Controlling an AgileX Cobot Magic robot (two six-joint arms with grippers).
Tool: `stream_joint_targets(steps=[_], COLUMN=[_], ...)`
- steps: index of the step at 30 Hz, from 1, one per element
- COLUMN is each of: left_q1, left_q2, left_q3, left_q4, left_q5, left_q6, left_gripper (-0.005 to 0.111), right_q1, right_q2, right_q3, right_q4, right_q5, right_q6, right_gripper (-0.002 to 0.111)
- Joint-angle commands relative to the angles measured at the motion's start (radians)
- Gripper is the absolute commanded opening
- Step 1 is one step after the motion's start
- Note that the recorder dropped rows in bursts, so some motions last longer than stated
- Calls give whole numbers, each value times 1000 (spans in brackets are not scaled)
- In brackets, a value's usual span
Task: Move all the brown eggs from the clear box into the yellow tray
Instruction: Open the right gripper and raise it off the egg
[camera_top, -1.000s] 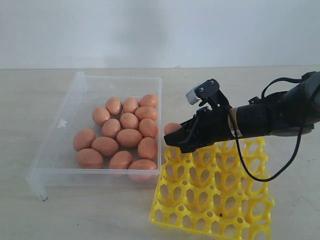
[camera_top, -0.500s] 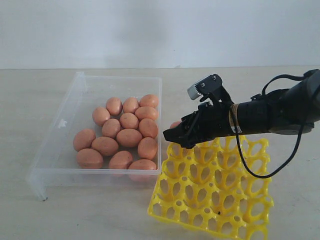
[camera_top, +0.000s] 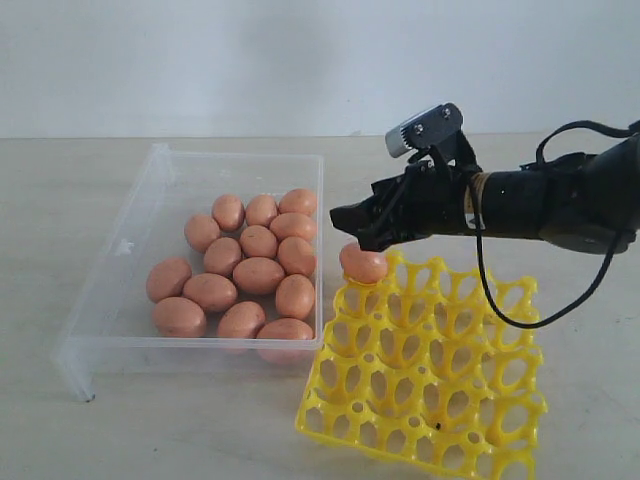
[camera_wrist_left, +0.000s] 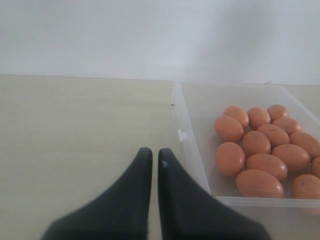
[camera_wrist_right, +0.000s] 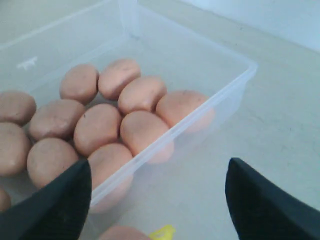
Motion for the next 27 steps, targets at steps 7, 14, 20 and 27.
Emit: stream_joint_targets(steps=[7,14,20,27], left_q1=[3,3,3,3], left_q2=[-2,-2,-2,-2], left_q3=[3,3,3,3], left_q4=[-3,-3,-3,-3], left_q5=[-10,-10,-10,-10], left_q6=[2,2,2,2], left_gripper=[4,4,4,4], right_q1=[1,11,192,561], right_q2=[-209,-386,-423,-289], right_q3=[-11,-11,-46,-280], right_q4=[21,-240,-330,-765], right_q5=[-8,-128,-43,659], right_q6=[-7,385,375,722], right_gripper=[66,8,0,0])
